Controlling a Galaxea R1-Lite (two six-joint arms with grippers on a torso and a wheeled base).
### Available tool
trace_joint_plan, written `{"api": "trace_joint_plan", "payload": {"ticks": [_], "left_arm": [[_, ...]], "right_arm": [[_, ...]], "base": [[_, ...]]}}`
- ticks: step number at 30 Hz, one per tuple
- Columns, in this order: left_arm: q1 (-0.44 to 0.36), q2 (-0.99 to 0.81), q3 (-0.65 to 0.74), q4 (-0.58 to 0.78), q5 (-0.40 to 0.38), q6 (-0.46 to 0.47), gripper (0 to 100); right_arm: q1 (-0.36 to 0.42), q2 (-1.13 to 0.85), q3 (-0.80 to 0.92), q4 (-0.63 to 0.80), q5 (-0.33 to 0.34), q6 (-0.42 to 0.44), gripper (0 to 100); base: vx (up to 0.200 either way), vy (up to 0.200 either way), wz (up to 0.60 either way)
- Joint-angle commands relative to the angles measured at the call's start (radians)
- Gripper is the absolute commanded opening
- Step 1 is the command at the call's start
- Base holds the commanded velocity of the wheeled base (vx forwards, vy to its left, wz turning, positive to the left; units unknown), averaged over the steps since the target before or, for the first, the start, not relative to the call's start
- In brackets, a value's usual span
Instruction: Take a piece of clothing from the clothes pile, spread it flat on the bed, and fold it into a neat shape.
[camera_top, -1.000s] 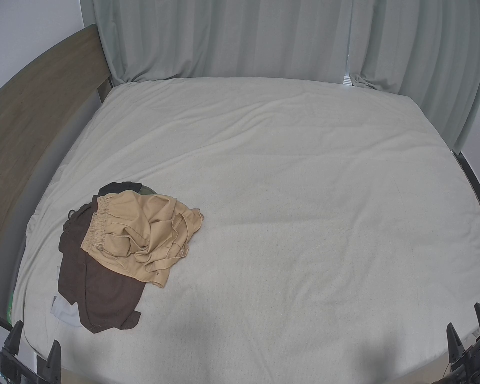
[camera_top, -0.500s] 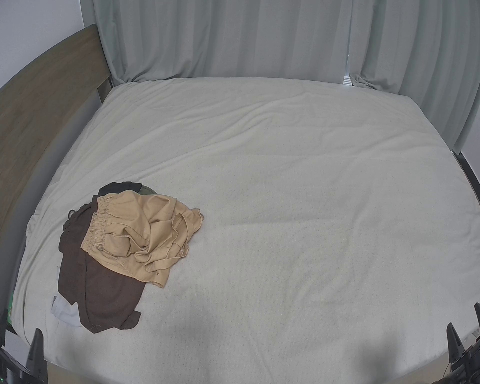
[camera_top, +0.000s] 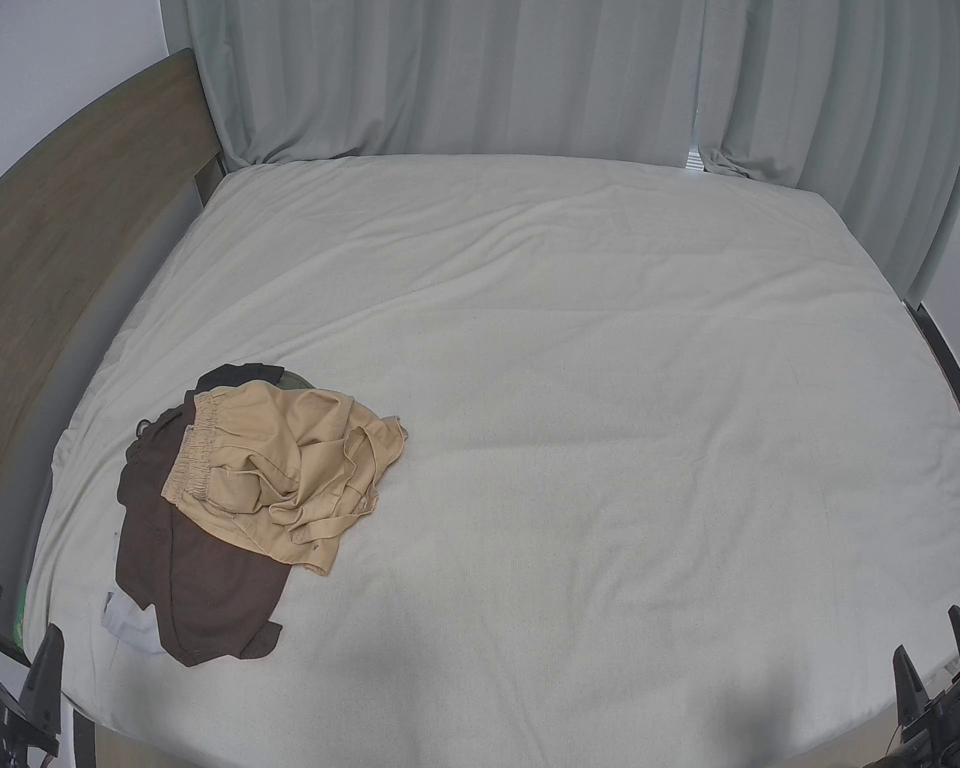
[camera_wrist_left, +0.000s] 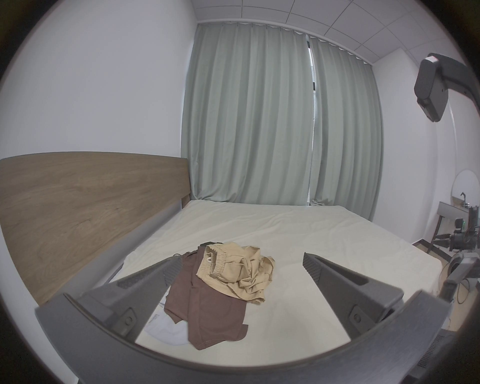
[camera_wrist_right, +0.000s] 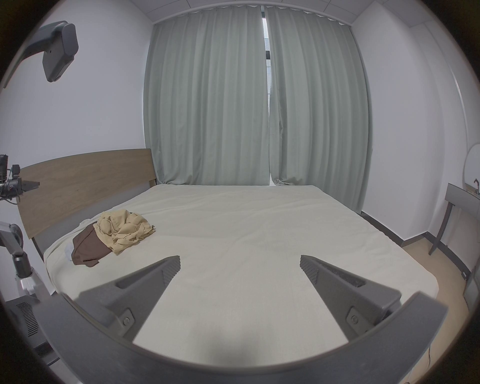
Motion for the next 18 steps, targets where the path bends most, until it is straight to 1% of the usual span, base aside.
{"api": "trace_joint_plan", "payload": {"ticks": [1,7,12,17,18], "left_arm": [[-0.027,0.068,-0.033,-0.001,-0.002,-0.008,100],[-0.055,0.111,-0.068,-0.003,-0.006,-0.052,100],[-0.068,0.142,-0.085,-0.007,-0.011,-0.054,100],[-0.088,0.185,-0.111,-0.007,-0.037,-0.063,100],[-0.099,0.22,-0.126,-0.01,-0.054,-0.074,100]], "right_arm": [[0.0,-0.016,0.016,0.0,0.0,-0.001,100],[0.0,-0.016,0.016,0.0,0.0,-0.001,100],[0.0,-0.016,0.018,0.0,0.0,-0.001,100],[0.0,-0.016,0.016,0.0,0.0,-0.001,100],[0.0,-0.016,0.018,0.0,0.0,0.001,100]], "base": [[0.0,0.0,0.0],[0.0,0.0,0.0],[0.0,0.0,0.0],[0.0,0.0,0.0],[0.0,0.0,0.0]]}}
